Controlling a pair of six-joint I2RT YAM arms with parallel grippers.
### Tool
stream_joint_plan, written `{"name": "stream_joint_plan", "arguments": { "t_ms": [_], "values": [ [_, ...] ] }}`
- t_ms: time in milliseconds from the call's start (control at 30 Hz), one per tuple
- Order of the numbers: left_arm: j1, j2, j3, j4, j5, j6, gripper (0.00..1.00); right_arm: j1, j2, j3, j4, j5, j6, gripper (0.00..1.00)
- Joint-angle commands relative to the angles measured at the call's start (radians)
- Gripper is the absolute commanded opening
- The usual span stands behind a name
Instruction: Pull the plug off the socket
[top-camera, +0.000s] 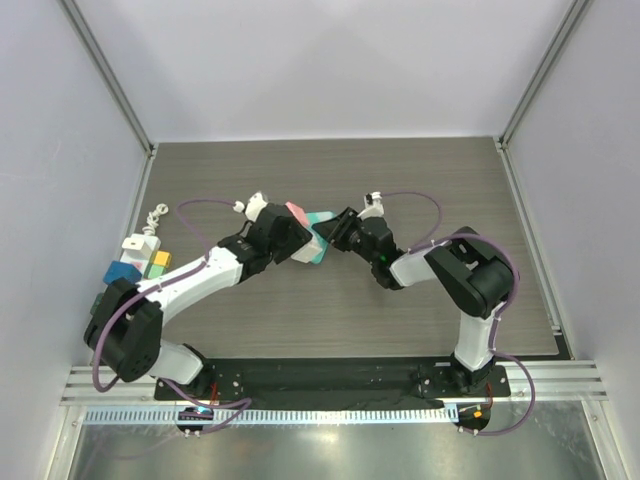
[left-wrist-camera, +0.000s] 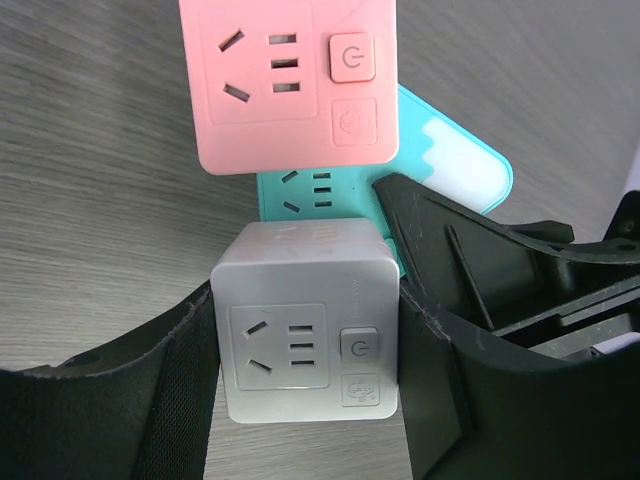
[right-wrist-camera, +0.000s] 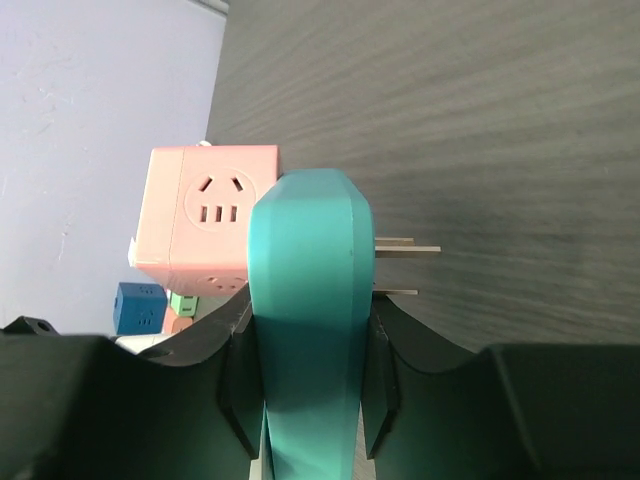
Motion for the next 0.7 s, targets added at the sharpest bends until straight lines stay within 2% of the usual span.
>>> {"name": "stream_joint_plan", "arguments": {
  "t_ms": [0,67,133,167,200,233,300,333,400,500,567,667],
  "values": [
    [-0.021,-0.113,0.052,0.154,0.084,-0.065,0.0,-0.02,-0.007,0.029,-0.222,0.249,-0.176,0.01],
    [-0.003,-0.103,0.04,0.192,0.194,-0.105,0.0,-0.018,-0.009,0.032,-0.236,0.275,-0.202,0.01],
    [0.005,-0.095,0.026,0.254,0.233,-0.123,0.0,-0.016,-0.024,0.024,-0.241,0.294,-0.214,0.01],
    [0.005,-0.095,0.05,0.222,0.222,-0.088,0.0,-0.016,-0.032,0.019,-0.249,0.305,-0.234,0.01],
    [-0.002,-0.093,0.072,0.102,0.193,-0.065,0.0,-0.016,-0.043,0.012,-0.247,0.318,-0.242,0.01],
    [-0.009,-0.092,0.095,0.047,0.162,-0.042,0.0,-0.013,-0.061,0.006,-0.247,0.345,-0.254,0.01],
    [-0.013,-0.1,0.114,-0.004,0.102,-0.016,0.0,-0.004,-0.083,0.009,-0.275,0.386,-0.307,0.01],
    [-0.01,-0.11,0.103,0.02,0.099,-0.019,0.0,0.002,-0.099,0.006,-0.273,0.402,-0.317,0.01],
    [0.016,-0.12,0.037,0.12,0.212,-0.062,0.0,0.003,-0.103,-0.008,-0.244,0.407,-0.329,0.01],
    [0.049,-0.103,-0.069,0.374,0.39,-0.149,0.0,-0.006,-0.098,-0.02,-0.182,0.359,-0.335,0.01],
    [0.051,-0.104,-0.107,0.462,0.409,-0.189,0.0,-0.036,-0.083,-0.054,-0.096,0.301,-0.289,0.01],
    [0.027,-0.139,-0.094,0.418,0.302,-0.094,0.0,-0.056,-0.081,-0.086,-0.005,0.221,-0.259,0.01]
  ]
}}
